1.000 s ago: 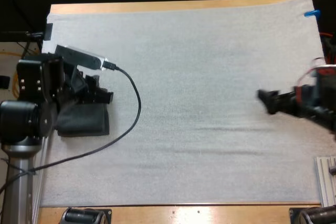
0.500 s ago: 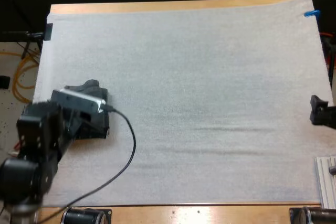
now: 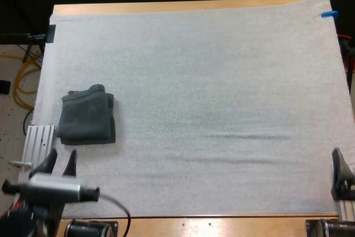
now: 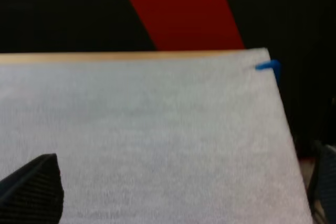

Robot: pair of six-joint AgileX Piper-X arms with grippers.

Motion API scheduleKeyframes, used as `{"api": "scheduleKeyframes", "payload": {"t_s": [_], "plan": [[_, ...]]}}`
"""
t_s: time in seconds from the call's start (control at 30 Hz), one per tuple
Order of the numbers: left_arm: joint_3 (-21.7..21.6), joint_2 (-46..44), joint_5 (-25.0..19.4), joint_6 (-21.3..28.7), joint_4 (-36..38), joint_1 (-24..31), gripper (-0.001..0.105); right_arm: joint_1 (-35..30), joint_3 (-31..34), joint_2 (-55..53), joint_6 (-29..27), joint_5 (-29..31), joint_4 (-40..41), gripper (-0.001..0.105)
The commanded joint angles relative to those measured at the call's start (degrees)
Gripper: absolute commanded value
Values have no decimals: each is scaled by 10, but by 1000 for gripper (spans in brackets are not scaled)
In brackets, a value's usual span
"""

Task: Pick towel from pile fold and stack

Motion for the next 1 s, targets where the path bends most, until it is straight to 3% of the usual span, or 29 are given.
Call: {"api": "scheduleKeyframes", "payload": {"t_s": [0.0,0.13,0.3,0.47,0.63,0.73,0.97], "plan": [[5,-30,-6,-3,-4,-3,35,-1,3,-29,-4,-8,-2,95],[19,-94,-6,2,36,-3,35,-1,14,-97,0,-7,-2,95],[22,-167,-6,-1,164,-3,35,0,25,-99,10,0,27,95],[12,-171,-13,-5,240,2,35,0,48,-99,20,-4,25,95],[24,-171,-18,-4,201,2,35,0,71,-99,23,-9,-7,95],[40,-169,-16,-4,136,2,35,0,79,-97,23,-9,-23,95],[121,-169,-16,-2,-20,2,35,0,111,-97,23,-9,-36,95]]}}
